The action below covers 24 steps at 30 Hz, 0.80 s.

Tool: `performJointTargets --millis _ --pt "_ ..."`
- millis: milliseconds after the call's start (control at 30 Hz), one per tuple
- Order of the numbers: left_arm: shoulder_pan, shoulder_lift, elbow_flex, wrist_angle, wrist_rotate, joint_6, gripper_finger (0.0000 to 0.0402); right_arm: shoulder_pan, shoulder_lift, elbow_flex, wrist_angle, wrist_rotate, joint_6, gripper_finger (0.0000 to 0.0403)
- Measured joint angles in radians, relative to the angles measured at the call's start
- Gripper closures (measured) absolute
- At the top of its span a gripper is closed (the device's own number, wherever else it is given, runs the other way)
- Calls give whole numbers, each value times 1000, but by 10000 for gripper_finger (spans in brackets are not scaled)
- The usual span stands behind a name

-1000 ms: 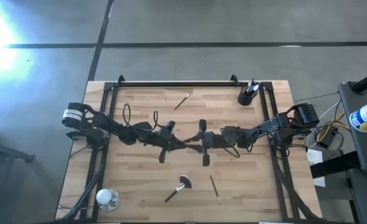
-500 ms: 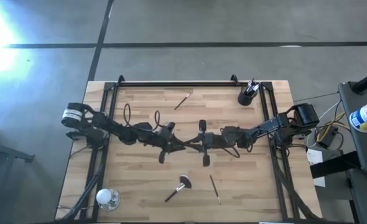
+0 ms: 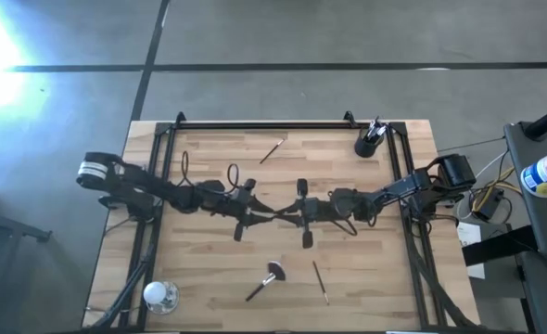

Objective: Put items in baskets/containers
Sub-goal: Put the foundation brush into the pen holder

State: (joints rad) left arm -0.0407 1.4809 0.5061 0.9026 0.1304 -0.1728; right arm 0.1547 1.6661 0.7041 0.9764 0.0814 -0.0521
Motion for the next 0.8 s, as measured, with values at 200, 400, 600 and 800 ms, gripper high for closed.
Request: performJointTargets --millis 200,400,600,800 --pt "5 -96 -60 -24 -5 30 287 0 -2 0 0 0 11 389" --pt "7 -151 -142 -22 -60 75 287 -1 -14 -1 -56 63 8 390" --pt "7 -174 -194 -20 -81 94 287 -13 -138 -2 -277 179 44 390" --pt "7 -171 -217 14 -81 96 287 -53 -363 -7 -653 376 88 390"
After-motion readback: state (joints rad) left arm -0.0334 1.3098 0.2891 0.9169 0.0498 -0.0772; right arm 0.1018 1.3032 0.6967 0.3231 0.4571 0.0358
